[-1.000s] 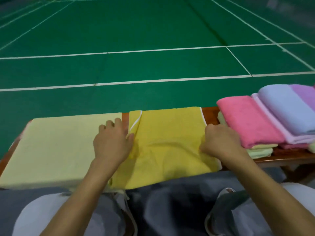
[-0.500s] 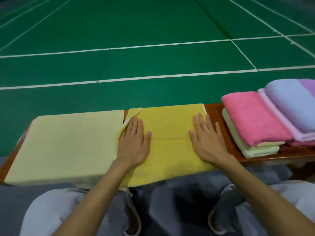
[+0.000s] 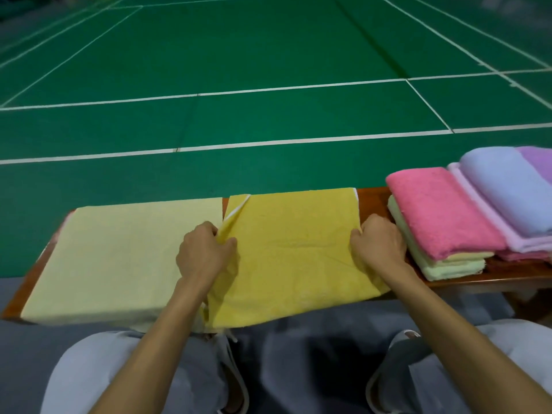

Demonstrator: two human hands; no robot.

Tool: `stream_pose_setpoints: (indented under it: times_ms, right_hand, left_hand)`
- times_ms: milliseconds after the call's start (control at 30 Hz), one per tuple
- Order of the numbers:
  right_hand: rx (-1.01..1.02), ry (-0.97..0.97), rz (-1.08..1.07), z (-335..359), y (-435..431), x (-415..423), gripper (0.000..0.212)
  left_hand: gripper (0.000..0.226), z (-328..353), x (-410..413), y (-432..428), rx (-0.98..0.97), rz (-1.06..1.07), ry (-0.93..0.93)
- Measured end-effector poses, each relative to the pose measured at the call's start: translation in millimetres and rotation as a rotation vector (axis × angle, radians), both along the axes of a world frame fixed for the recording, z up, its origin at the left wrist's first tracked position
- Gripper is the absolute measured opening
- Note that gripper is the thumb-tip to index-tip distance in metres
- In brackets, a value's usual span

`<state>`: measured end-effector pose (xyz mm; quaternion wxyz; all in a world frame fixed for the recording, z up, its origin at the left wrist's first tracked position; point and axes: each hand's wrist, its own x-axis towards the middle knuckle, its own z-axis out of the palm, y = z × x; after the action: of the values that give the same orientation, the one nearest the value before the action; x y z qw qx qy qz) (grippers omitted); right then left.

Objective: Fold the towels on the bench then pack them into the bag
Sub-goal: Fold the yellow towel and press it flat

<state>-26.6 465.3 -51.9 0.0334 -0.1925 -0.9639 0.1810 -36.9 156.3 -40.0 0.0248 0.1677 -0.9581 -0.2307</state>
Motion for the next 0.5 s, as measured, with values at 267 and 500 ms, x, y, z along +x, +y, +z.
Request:
stream_pose_setpoints:
  times_ms: [267,500]
  right_hand:
    - [-0.901,0.081,-0.002,41,6,-2,0.015]
    - [-1.334,0.204,0.249,94,28,-7,0.061]
  left_hand:
    - [0.014,36,-16,-23,0.94,0.066,-0.243]
    - [0.049,81,-24,-50,1.203,-0.051,-0.242]
